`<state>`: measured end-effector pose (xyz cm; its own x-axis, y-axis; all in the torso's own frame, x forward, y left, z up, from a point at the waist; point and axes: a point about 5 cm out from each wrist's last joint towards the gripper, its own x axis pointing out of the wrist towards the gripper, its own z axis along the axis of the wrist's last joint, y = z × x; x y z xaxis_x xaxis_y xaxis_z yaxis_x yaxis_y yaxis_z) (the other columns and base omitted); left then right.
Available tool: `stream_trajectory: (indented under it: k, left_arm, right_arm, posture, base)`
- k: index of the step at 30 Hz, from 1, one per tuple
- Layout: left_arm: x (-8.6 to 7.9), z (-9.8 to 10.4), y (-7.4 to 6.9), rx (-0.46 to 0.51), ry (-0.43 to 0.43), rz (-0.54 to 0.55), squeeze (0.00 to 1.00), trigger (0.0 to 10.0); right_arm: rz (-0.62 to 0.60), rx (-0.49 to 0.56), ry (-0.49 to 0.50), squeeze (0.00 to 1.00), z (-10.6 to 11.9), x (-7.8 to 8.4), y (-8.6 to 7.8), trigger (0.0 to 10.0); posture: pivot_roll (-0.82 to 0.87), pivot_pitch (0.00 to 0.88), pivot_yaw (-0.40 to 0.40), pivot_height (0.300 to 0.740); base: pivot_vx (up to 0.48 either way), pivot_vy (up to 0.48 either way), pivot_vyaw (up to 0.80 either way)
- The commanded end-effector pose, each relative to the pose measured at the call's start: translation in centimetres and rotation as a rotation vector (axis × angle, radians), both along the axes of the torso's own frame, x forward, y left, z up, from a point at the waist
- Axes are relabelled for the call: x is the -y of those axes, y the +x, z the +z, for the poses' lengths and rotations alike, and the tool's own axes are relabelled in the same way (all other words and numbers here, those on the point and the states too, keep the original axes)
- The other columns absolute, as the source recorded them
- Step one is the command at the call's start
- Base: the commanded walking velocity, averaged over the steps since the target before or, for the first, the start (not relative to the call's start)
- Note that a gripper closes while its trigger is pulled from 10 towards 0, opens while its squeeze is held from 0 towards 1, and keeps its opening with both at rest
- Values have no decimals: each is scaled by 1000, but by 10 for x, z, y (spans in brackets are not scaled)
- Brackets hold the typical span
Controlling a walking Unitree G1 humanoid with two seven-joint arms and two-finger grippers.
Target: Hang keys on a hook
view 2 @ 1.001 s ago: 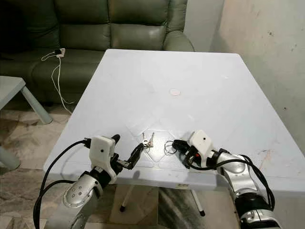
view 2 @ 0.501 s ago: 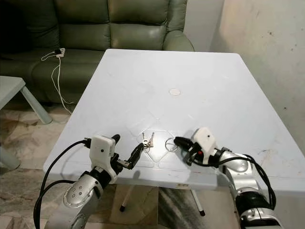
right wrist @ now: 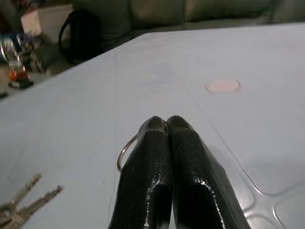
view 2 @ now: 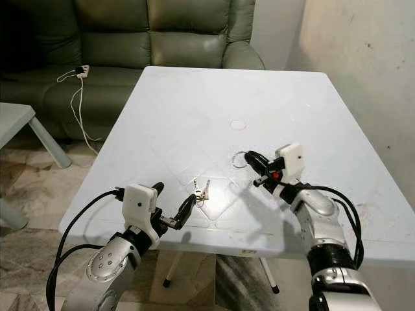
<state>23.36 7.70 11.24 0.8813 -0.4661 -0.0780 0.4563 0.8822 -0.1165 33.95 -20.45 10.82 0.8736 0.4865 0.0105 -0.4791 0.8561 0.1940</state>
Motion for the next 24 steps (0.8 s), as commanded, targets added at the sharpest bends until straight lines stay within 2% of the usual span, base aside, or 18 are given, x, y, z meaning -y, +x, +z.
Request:
stream_trajectory:
  k: [1,2,3,4,6,9,11,12,13,14,16,17,18,19,20,22,23,24]
  left_arm:
    - [2,4,0,11,1,-2,0,10000]
    - [2,4,0,11,2,-1,0,10000]
    - [1,4,1,12,2,1,0,10000]
    - [1,4,1,12,1,2,0,10000]
    - [1,4,1,12,1,3,0,10000]
    - [0,5,2,11,-9,12,0,10000]
    - [0,5,2,12,-9,12,0,10000]
    - [1,5,2,12,-8,9,0,10000]
    - [1,5,2,12,-7,8,0,10000]
    - [1,5,2,12,-7,8,0,10000]
    - [1,5,2,13,-6,8,0,10000]
    - [0,6,3,16,-7,10,0,10000]
    - [0,6,3,17,-7,11,0,10000]
    - [0,6,3,17,-7,13,0,10000]
    - [0,6,3,17,-7,13,0,10000]
    - [0,6,3,19,-5,15,0,10000]
    - [-1,7,4,23,-6,19,0,10000]
    - [-1,7,4,25,-7,21,0,10000]
  right_arm:
    - [2,9,15,0,5,1,0,10000]
    - [-3,-2,28,0,4,1,0,10000]
    - [-37,-13,129,0,7,2,2,10000]
    - [-55,-18,171,0,8,2,3,10000]
    - [-66,-23,195,0,9,2,4,10000]
    - [-142,-99,324,0,9,5,9,10000]
    - [-212,-178,556,0,9,12,12,10000]
    - [-205,-211,635,0,8,11,12,10000]
    - [-193,-216,641,0,7,9,11,10000]
    - [-182,-217,631,0,7,7,10,10000]
    - [-170,-203,544,0,5,4,8,10000]
    - [-162,-64,125,0,4,-1,3,10000]
    - [-140,-22,29,0,5,-5,2,10000]
    - [-137,4,29,0,7,-8,1,10000]
    - [-155,-26,135,0,9,-8,2,10000]
    - [-191,4,120,0,14,-8,3,10000]
    - [-166,42,65,0,17,-13,2,10000]
    - [-158,45,78,0,18,-14,1,10000]
  posture:
    - [38,46,-46,740]
    - [40,46,-48,740]
    - [40,46,-48,740]
    - [40,46,-48,740]
    - [40,46,-48,740]
    - [39,47,-49,740]
    - [37,47,-49,740]
    - [35,46,-48,740]
    - [35,46,-48,740]
    - [35,46,-48,740]
    - [36,48,-47,740]
    - [39,48,-49,740]
    - [39,48,-49,740]
    - [38,46,-49,740]
    - [38,46,-49,740]
    - [41,43,-51,740]
    - [39,42,-51,740]
    - [41,40,-51,740]
  base:
    - [0,0,0]
    - [0,0,0]
    - [0,0,0]
    - [0,0,0]
    - [0,0,0]
    - [0,0,0]
    - [0,0,0]
    - [0,0,0]
    - [0,0,0]
    - [0,0,0]
    - [0,0,0]
    - [0,0,0]
    - [0,0,0]
    - [0,0,0]
    - [0,0,0]
    - [0,0,0]
    - [0,0,0]
    - [0,0,0]
